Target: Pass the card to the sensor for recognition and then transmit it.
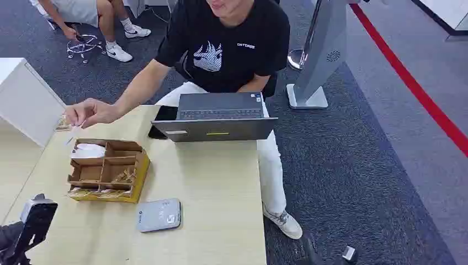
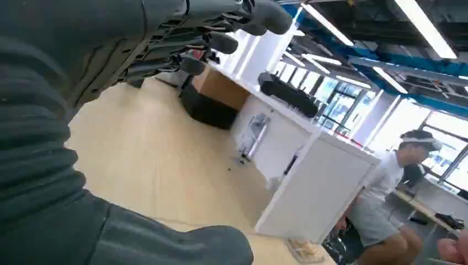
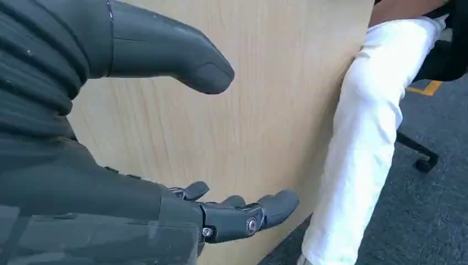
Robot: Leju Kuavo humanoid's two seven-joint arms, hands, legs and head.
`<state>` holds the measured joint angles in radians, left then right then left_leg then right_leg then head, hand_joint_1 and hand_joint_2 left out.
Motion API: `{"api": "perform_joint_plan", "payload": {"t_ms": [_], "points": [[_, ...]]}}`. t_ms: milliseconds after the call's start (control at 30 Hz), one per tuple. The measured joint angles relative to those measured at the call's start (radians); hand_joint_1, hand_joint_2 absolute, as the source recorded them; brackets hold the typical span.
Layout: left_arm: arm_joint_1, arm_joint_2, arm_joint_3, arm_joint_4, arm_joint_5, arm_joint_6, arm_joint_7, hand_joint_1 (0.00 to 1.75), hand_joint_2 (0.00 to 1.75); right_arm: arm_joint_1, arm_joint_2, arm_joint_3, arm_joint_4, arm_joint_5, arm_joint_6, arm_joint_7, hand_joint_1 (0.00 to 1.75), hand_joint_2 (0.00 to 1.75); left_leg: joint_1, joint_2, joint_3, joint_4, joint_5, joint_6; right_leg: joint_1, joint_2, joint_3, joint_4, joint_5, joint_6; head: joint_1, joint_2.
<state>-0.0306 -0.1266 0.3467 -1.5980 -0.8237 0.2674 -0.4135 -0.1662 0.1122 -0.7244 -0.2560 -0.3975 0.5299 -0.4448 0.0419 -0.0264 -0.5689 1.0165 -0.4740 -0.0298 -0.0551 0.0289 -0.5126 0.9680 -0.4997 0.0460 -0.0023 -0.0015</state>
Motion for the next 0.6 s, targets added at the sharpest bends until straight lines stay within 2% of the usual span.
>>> {"api": "perform_joint_plan", "payload": {"t_ms": [100, 133, 167, 200, 600], "points": [[-0.032, 0.034, -0.063, 0.003, -0.067, 0.017, 0.044, 0.00, 1.75, -0.006, 0.002, 0.000, 0.000, 0.009, -0.004, 0.002, 0.00, 1.75, 0.000, 0.000, 0.000, 0.000, 0.000, 0.000, 0.000, 0.000, 0.000, 0.000, 0.000, 0.000, 0.000, 0.000], [-0.046, 0.047, -0.086, 0.007, -0.092, 0.023, 0.060, 0.00, 0.00, -0.008, 0.003, 0.000, 0.000, 0.009, -0.006, 0.003, 0.00, 1.75, 0.000, 0.000, 0.000, 0.000, 0.000, 0.000, 0.000, 0.000, 0.000, 0.000, 0.001, 0.000, 0.000, 0.000], [-0.059, 0.055, -0.106, 0.013, -0.114, 0.029, 0.075, 0.00, 0.00, -0.010, 0.005, 0.001, 0.000, 0.010, -0.008, 0.003, 0.00, 1.75, 0.000, 0.000, 0.000, 0.000, 0.000, 0.000, 0.000, 0.000, 0.000, 0.000, 0.001, 0.000, 0.000, 0.000], [-0.073, 0.065, -0.126, 0.019, -0.136, 0.035, 0.088, 0.00, 1.75, -0.012, 0.005, 0.001, 0.000, 0.014, -0.012, 0.003, 0.00, 1.75, 0.000, 0.000, 0.000, 0.000, 0.000, 0.000, 0.000, 0.000, 0.000, 0.000, 0.001, 0.000, 0.000, 0.000], [-0.243, 0.151, -0.362, 0.135, -0.400, 0.098, 0.224, 0.00, 1.75, -0.036, 0.013, 0.010, 0.005, 0.051, -0.034, 0.018, 0.00, 1.75, 0.000, 0.000, 0.000, 0.001, 0.001, 0.000, 0.000, 0.001, -0.001, 0.000, 0.002, 0.000, -0.001, 0.000]]}}
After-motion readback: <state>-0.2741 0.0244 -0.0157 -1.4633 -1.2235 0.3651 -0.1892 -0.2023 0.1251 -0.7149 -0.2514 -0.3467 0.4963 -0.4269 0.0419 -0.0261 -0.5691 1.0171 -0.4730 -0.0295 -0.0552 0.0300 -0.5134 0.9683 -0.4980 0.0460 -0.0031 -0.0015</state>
